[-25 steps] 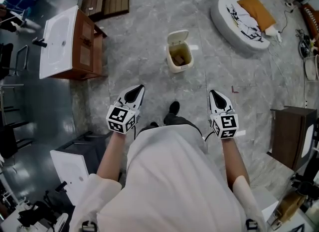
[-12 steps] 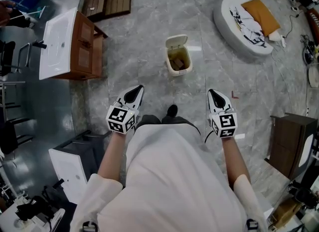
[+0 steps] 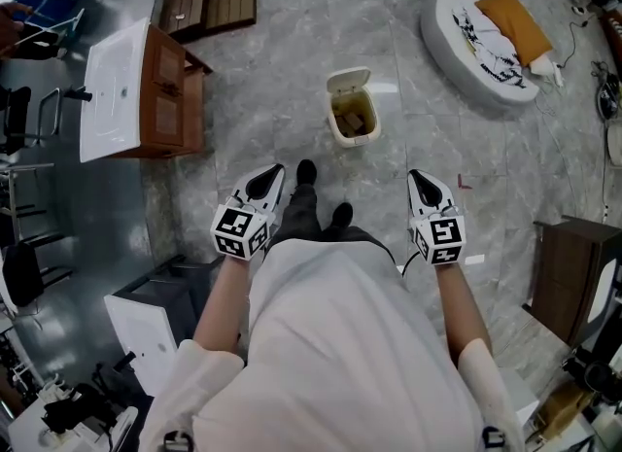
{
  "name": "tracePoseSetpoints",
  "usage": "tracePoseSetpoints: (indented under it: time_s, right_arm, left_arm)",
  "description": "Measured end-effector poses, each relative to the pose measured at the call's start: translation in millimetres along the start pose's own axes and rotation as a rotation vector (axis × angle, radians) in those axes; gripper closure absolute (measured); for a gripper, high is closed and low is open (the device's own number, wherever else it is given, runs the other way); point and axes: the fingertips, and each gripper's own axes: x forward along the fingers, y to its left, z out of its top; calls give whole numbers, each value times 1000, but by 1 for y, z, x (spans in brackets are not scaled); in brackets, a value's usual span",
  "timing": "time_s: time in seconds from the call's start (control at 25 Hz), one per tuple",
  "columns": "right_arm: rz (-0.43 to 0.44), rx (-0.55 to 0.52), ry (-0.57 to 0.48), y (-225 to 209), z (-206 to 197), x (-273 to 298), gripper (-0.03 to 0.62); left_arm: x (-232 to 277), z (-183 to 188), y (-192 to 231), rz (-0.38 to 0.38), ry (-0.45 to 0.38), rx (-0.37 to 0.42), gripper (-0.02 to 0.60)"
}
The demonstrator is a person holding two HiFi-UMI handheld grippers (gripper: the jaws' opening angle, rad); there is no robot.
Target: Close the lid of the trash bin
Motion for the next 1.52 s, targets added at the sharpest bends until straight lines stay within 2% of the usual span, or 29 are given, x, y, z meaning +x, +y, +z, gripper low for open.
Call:
tracePoseSetpoints:
  time_s: [0.36,0.76,1.04,1.52]
  right_arm:
    - [-70,40,34,-5,10,29,563]
    - [-134,84,113,-4,16,72,562]
    - [-177,136,170,1,12,95,562]
    - [-219,229,251,1,-15,118,562]
  left_arm:
    - [40,17,40,-90,37,21,563]
    - [101,29,94,-207,114,66,563]
    - [146,21,125,-266,190,88,563]
    - [232,7,132,-368,255,143,563]
